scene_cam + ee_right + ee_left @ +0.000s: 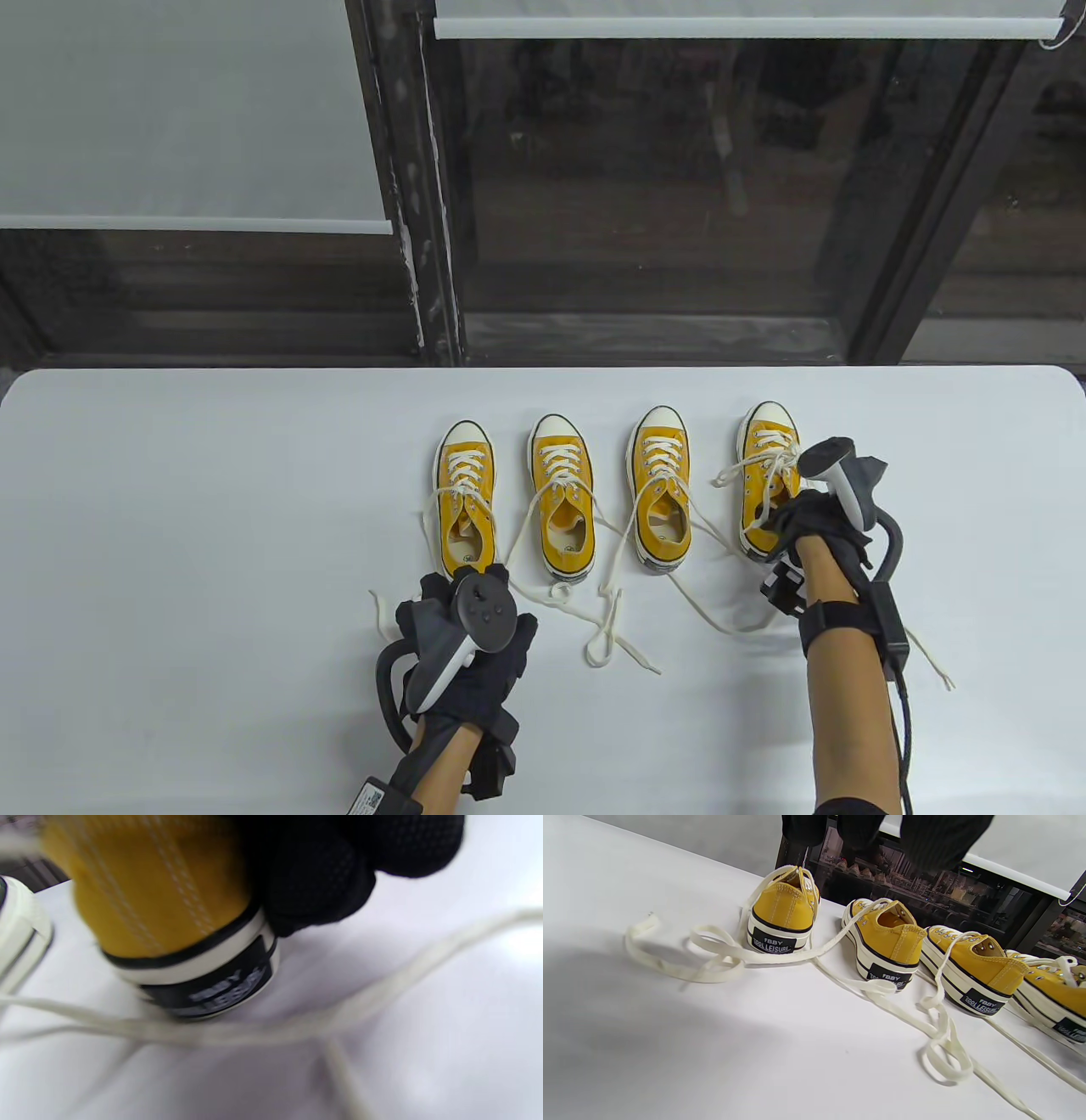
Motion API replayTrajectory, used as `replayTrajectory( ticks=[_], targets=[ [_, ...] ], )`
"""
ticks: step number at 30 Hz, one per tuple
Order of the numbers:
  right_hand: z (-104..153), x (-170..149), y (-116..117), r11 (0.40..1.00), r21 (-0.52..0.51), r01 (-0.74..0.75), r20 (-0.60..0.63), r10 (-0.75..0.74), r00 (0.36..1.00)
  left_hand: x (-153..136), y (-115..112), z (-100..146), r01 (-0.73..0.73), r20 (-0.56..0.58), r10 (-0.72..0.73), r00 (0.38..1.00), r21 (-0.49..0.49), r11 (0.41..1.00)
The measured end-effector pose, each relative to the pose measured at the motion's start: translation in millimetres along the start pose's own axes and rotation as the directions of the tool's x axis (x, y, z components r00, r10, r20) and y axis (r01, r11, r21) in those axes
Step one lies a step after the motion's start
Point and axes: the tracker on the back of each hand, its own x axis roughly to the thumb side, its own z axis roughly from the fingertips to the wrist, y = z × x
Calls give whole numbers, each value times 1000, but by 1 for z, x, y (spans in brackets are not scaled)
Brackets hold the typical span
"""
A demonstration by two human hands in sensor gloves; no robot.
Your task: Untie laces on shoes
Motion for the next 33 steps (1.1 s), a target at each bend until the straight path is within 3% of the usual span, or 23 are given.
replayTrajectory(
  ticks=[4,13,16,21,25,33],
  targets=[
    [17,-7,-7,988,-24,152,26,-152,988,0,0,0,0,-3,0,1000,-4,1000],
    [118,-26,-38,988,-108,115,196,-92,976,0,-1,2,2,14,-2,1000,9,1000],
    [160,-38,-35,992,-110,67,260,-36,965,-2,0,3,-12,18,12,1000,10,1000],
    [204,-61,-13,998,-67,15,263,3,965,-1,-2,5,-16,33,15,999,10,1000],
    [215,-79,11,997,-62,-43,230,56,972,1,-1,7,-14,52,14,999,18,1000],
    [201,-82,52,980,-92,-175,213,190,958,4,-3,8,-4,66,3,998,13,1000]
  ],
)
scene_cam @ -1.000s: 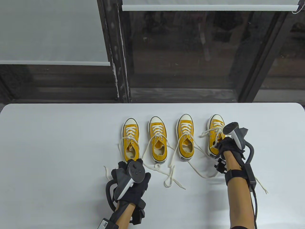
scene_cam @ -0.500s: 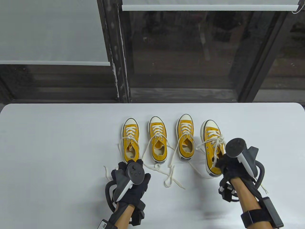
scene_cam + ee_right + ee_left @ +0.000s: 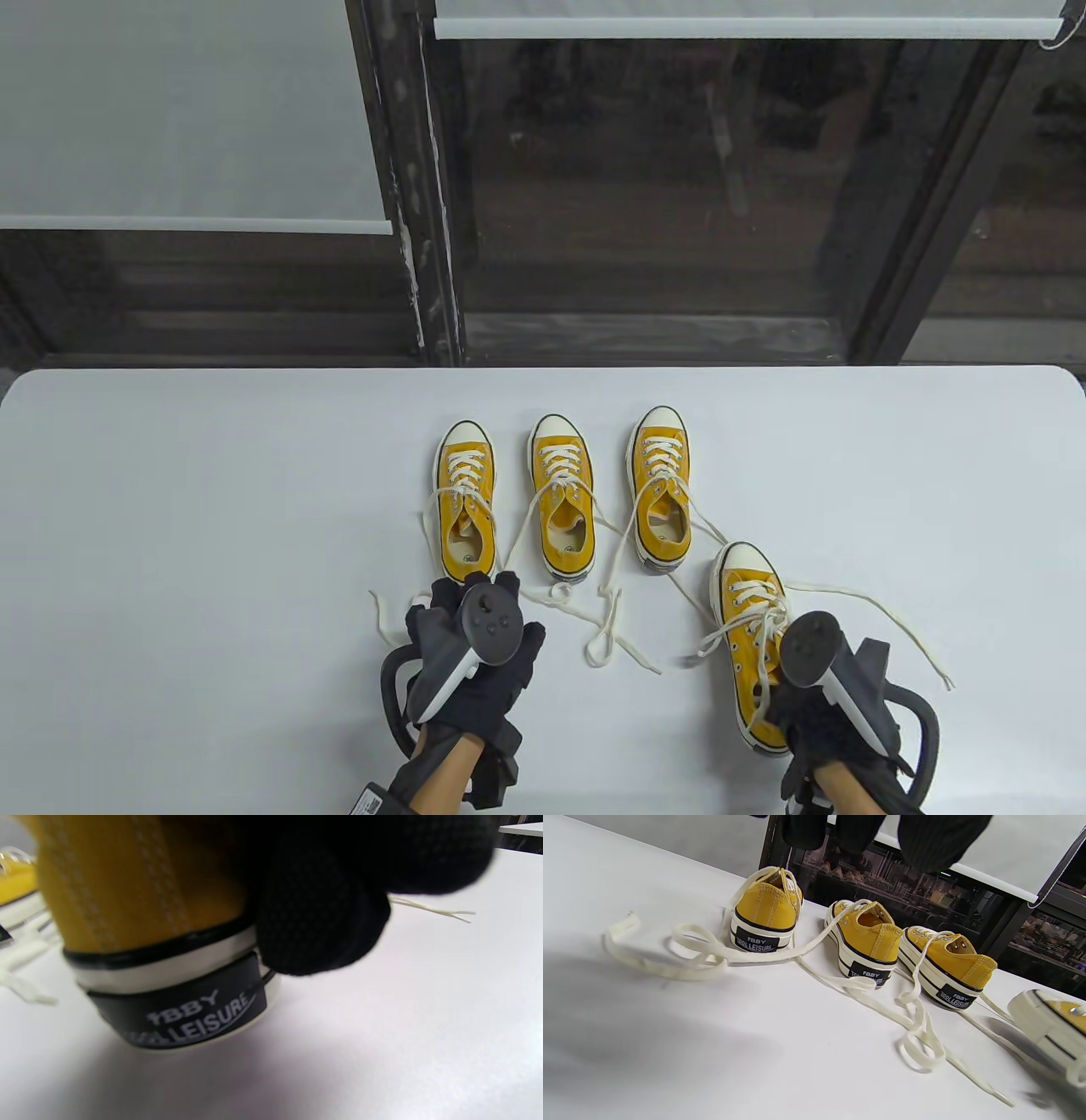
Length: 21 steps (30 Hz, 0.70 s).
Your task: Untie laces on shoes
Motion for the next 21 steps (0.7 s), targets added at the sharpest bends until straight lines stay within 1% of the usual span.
replayTrajectory(
  ticks=[4,7,8,9,11,12,13,14,15,16,17,18,21],
  targets=[
    [-4,2,11,999,21,-29,14,28,1000,-1,0,-1,-14,1,14,1000,-14,1000],
    [-8,-1,11,995,95,-13,22,11,1000,2,-1,0,-16,20,16,1000,-23,1000],
    [-10,-3,10,989,143,23,23,-27,999,4,-1,1,-20,32,21,999,-26,999],
    [-12,-5,9,985,167,50,21,-54,998,5,-1,1,-22,40,23,999,-29,999],
    [-15,-12,-1,962,244,127,19,-135,991,9,0,3,-31,68,33,997,-35,999],
    [-16,-15,-8,953,259,159,10,-167,986,12,1,4,-40,89,44,995,-40,998],
    [-16,-19,-21,953,232,192,-14,-194,981,16,4,6,-56,115,61,992,-46,997],
    [-15,-20,-26,958,207,201,-12,-203,979,19,5,7,-69,130,76,989,-53,996],
    [-16,-23,-37,966,107,234,2,-235,972,26,6,8,-101,149,112,982,-80,992],
    [-19,-24,-45,960,58,273,31,-275,961,35,7,9,-127,173,146,974,-113,985],
    [-23,-24,-48,950,68,306,74,-311,948,43,8,8,-145,190,171,967,-143,979],
    [-30,-25,-48,925,132,357,121,-373,920,56,6,7,-159,203,198,959,-191,969],
    [-47,-26,-39,834,267,484,123,-527,841,96,-4,-1,-184,210,266,941,-341,922]
  ],
)
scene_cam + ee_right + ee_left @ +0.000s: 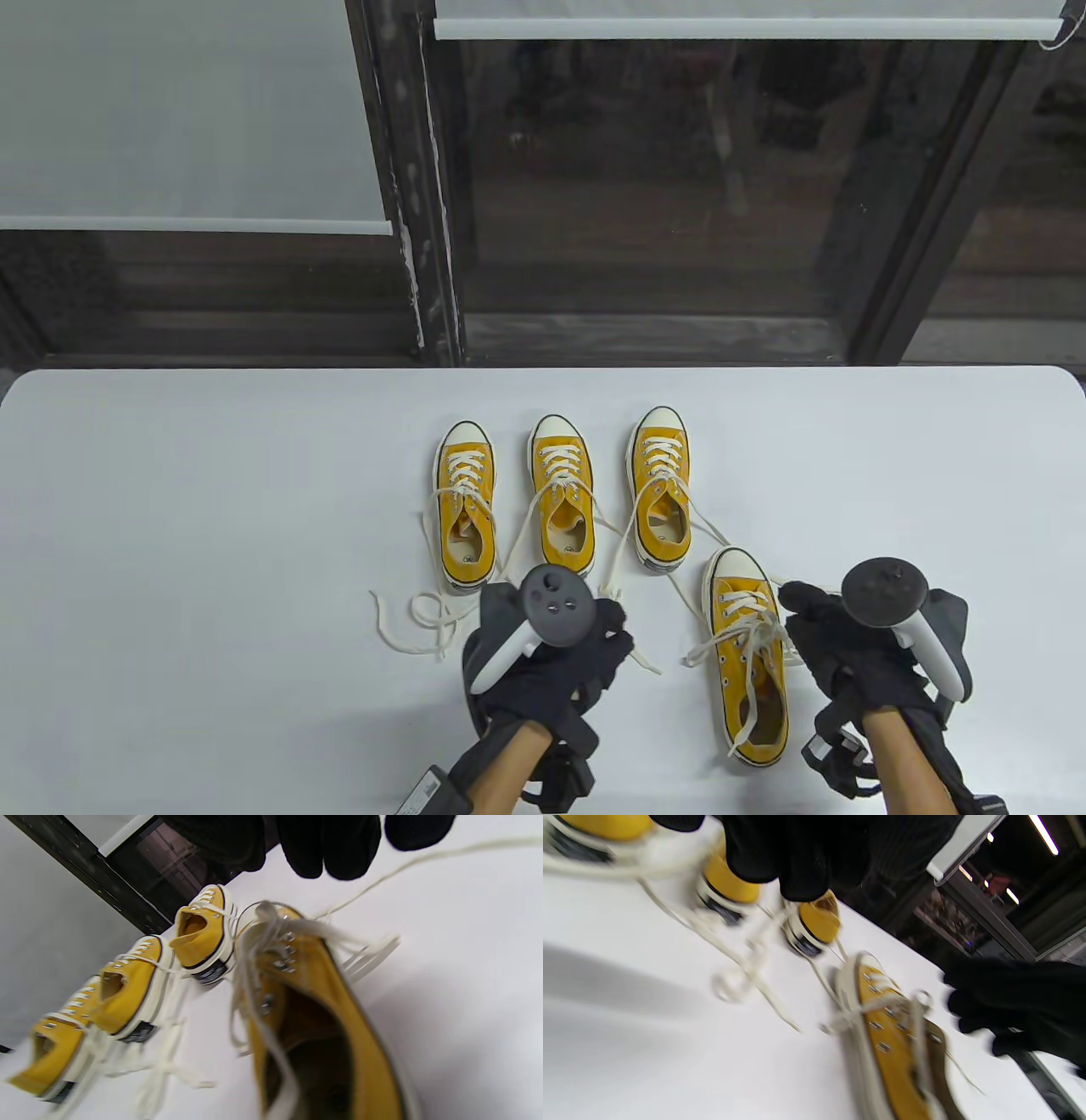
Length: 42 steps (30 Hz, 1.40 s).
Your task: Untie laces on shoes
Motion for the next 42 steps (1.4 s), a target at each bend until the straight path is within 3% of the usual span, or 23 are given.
replayTrajectory(
  ticks=[2,6,11,14,16,18,24,30,35,42],
  targets=[
    [-10,-7,6,995,62,74,24,-76,997,20,-12,-18,-1,-11,0,1000,-82,997],
    [-21,-19,11,984,136,115,13,-118,993,48,-39,-57,17,-85,-30,996,-144,989],
    [-21,-17,15,987,130,98,17,-101,995,64,-65,-95,32,-164,-70,984,-224,974],
    [-21,-15,16,989,118,84,25,-87,996,69,-75,-105,92,-199,-131,971,-196,976],
    [-21,-17,16,990,110,85,24,-88,996,71,-77,-107,132,-205,-152,967,-111,985],
    [-22,-20,17,987,125,105,25,-109,994,69,-75,-108,111,-194,-134,972,-127,986],
    [-29,-22,28,990,141,12,-11,-11,1000,61,-53,-98,-55,-107,39,993,-145,988],
    [-31,-24,32,992,128,-11,-32,16,999,61,-15,-76,-281,-14,282,959,-155,947],
    [-33,-27,34,990,143,15,-50,-8,999,65,36,-38,-496,132,511,849,-134,858],
    [-33,-28,34,991,135,6,-56,2,998,66,87,14,-630,325,616,718,-75,773]
  ],
)
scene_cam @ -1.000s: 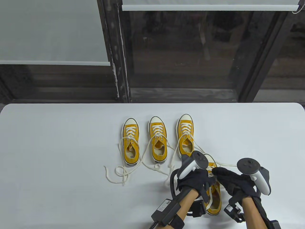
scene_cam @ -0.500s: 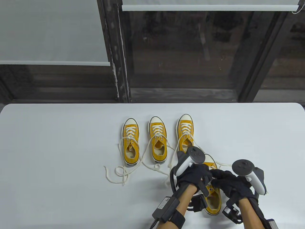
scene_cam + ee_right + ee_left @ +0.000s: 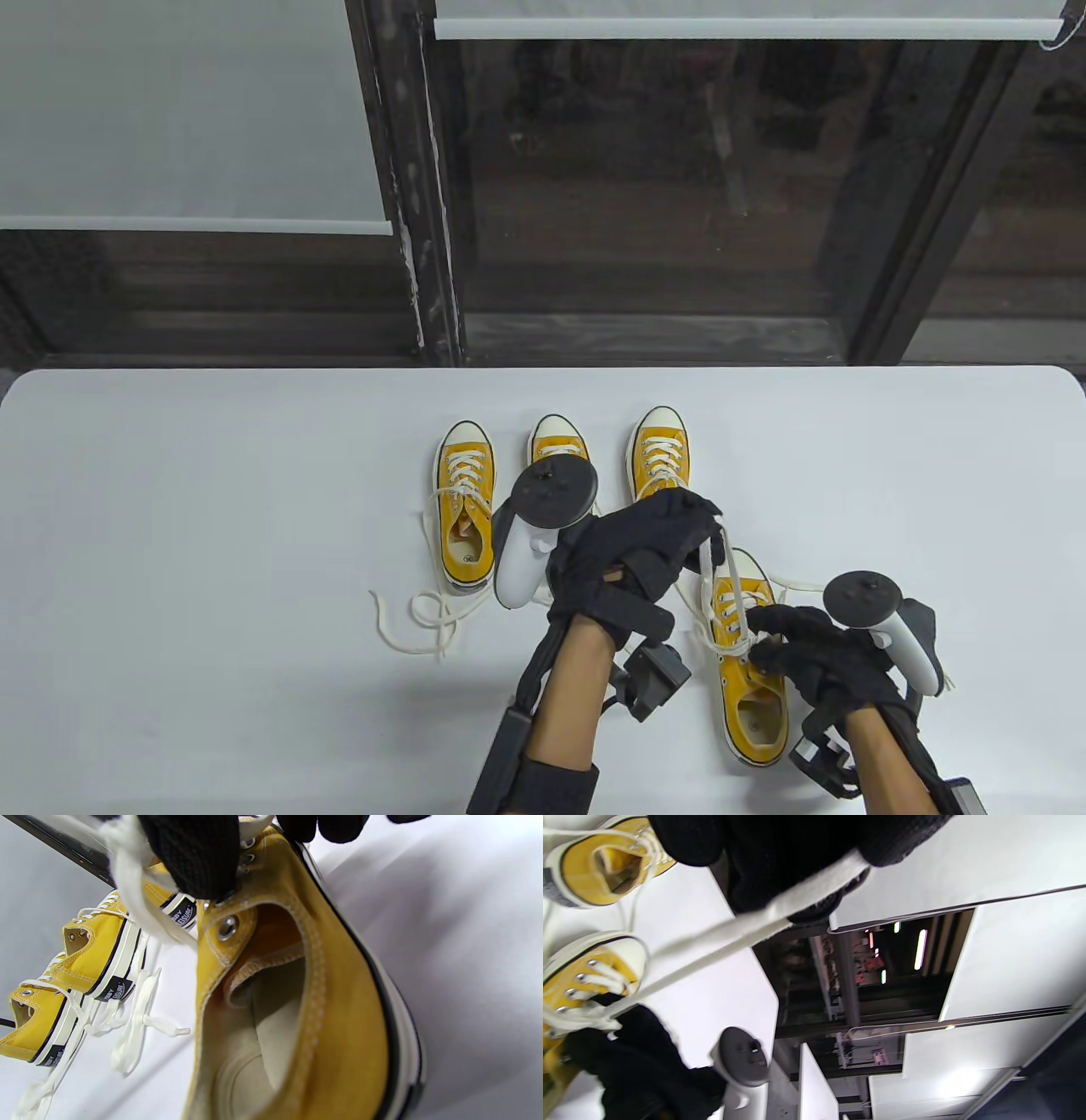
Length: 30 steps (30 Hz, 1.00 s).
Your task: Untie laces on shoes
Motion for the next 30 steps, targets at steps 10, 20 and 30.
replayTrajectory(
  ticks=[10,20,30],
  targets=[
    [26,11,-23,987,-159,37,136,-15,991,14,-4,8,58,-12,-57,998,59,997],
    [18,19,-3,994,-80,-76,150,87,985,22,-14,1,147,-9,-147,989,84,985],
    [9,14,0,997,-74,1,102,6,995,1,-3,0,459,-287,-377,881,321,829]
  ],
)
